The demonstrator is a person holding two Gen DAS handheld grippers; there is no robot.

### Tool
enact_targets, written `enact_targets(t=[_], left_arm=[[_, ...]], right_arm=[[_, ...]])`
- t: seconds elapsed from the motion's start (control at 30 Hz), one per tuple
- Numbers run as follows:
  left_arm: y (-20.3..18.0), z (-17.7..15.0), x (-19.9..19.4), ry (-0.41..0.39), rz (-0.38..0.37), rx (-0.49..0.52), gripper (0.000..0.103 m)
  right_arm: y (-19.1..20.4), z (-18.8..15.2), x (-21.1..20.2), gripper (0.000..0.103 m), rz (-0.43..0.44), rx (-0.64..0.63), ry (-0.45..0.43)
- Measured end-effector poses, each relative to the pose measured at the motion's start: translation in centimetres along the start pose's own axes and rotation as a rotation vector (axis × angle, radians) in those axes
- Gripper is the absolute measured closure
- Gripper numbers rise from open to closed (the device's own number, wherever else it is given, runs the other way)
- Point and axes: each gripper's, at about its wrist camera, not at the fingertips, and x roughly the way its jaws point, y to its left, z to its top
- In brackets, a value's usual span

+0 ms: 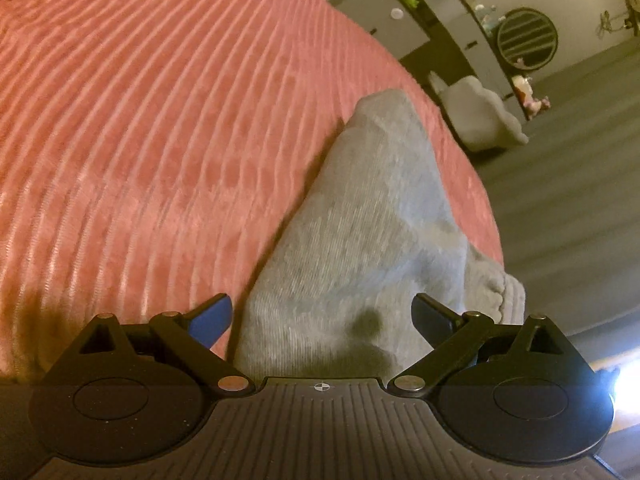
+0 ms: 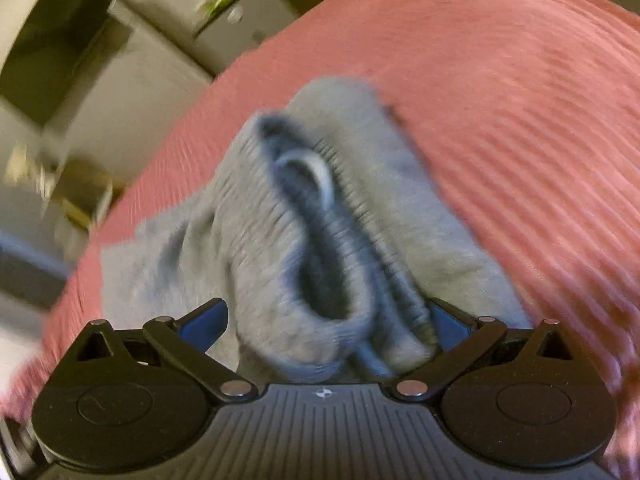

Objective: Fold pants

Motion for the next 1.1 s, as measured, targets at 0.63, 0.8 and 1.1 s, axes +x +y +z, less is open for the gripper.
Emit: enact_targets(t=[0.63,0.8,1.1], left_arm=[[-0.5,0.1,-0.3,0.005,0.06,0.019,0.004],[-4.6,1.8,-1.0,-0.085,0.102,0.193,0.004],[-13.2,3.9,7.7,-0.031,0.303,0.526,0.004]], right_arm=[[1.7,-0.7,-3.6,0.004,-0.138,-0.123,-0.152],[0.9,-1.4,-5.0,0.0,-0.069,-0.149,-0.263],[-1.0,-1.3,-1.6,0.0,-0.051,-0.048,-0.174]])
